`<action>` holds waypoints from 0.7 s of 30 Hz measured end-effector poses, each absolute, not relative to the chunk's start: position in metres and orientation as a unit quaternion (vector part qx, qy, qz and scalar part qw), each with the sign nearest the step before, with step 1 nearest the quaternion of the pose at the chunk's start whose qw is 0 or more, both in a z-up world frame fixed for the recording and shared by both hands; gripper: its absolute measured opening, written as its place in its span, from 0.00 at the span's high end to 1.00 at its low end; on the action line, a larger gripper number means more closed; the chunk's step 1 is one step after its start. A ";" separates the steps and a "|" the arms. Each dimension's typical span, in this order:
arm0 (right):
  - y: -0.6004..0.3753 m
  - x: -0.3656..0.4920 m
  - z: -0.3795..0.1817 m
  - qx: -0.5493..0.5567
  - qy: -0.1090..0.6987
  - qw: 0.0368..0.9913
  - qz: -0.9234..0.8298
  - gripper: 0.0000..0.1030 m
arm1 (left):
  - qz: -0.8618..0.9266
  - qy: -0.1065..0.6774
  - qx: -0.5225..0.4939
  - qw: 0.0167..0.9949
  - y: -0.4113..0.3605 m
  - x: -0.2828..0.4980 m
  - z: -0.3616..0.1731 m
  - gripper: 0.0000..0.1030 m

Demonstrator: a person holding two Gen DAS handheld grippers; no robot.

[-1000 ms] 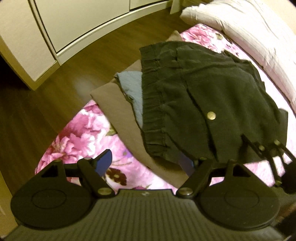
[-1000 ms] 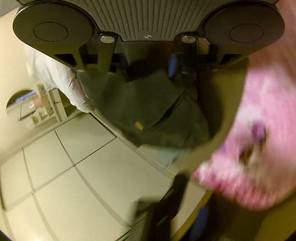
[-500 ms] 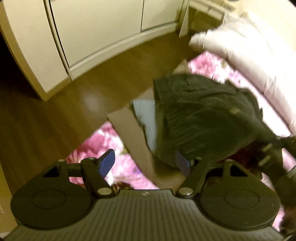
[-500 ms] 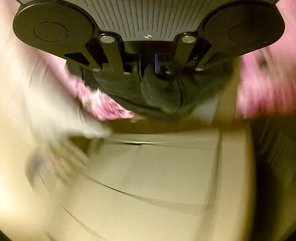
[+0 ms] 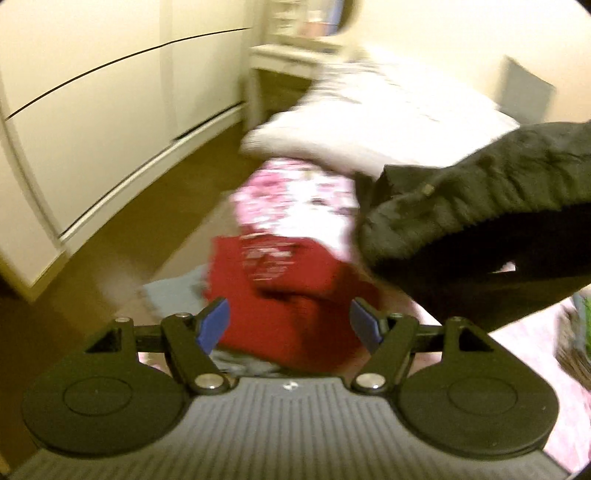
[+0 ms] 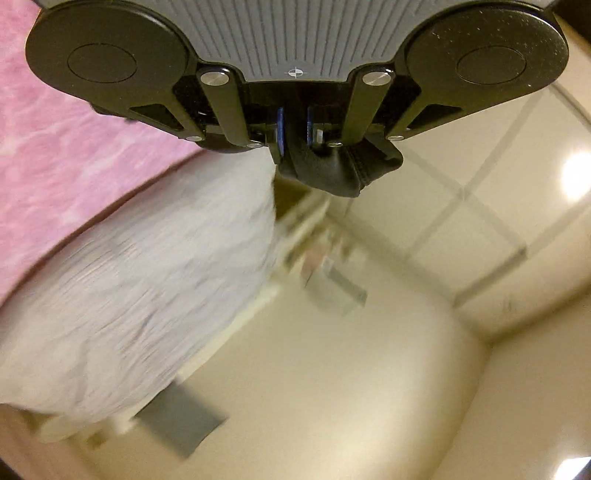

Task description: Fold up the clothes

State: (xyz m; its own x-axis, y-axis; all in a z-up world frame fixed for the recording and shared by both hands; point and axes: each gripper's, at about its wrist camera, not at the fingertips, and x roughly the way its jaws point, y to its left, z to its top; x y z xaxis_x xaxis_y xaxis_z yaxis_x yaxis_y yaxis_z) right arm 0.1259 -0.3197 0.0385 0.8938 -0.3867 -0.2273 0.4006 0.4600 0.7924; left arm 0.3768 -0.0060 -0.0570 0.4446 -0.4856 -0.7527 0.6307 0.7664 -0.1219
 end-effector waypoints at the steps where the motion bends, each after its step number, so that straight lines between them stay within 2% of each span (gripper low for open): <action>1: -0.324 0.092 0.053 0.464 -0.008 0.852 -0.244 0.91 | -0.349 0.405 0.095 0.839 -0.020 0.361 -0.053 0.33; 4: -0.333 -0.005 0.085 0.457 -0.036 0.837 -0.299 0.91 | -0.406 0.390 0.116 0.818 -0.063 0.310 -0.044 0.33; 8: -0.335 -0.131 0.087 0.480 -0.047 0.773 -0.413 0.87 | -0.464 0.387 0.147 0.783 -0.117 0.227 -0.050 0.33; 9: -0.340 -0.159 0.079 0.492 -0.031 0.743 -0.454 0.79 | -0.475 0.392 0.158 0.772 -0.133 0.204 -0.055 0.33; 10: -0.350 -0.183 0.068 0.497 0.007 0.709 -0.500 0.60 | -0.482 0.398 0.170 0.762 -0.145 0.183 -0.060 0.33; 11: -0.359 -0.206 0.054 0.498 0.046 0.677 -0.539 0.49 | -0.488 0.403 0.182 0.753 -0.156 0.163 -0.065 0.31; 12: -0.368 -0.227 0.034 0.495 0.091 0.654 -0.565 0.34 | -0.492 0.408 0.198 0.743 -0.165 0.141 -0.071 0.29; 16: -0.392 -0.296 -0.037 0.474 0.254 0.588 -0.604 0.32 | -0.499 0.421 0.264 0.710 -0.191 0.065 -0.092 0.28; 21: -0.353 -0.321 -0.084 0.421 0.374 0.606 -0.562 0.32 | -0.484 0.442 0.310 0.689 -0.195 0.011 -0.117 0.28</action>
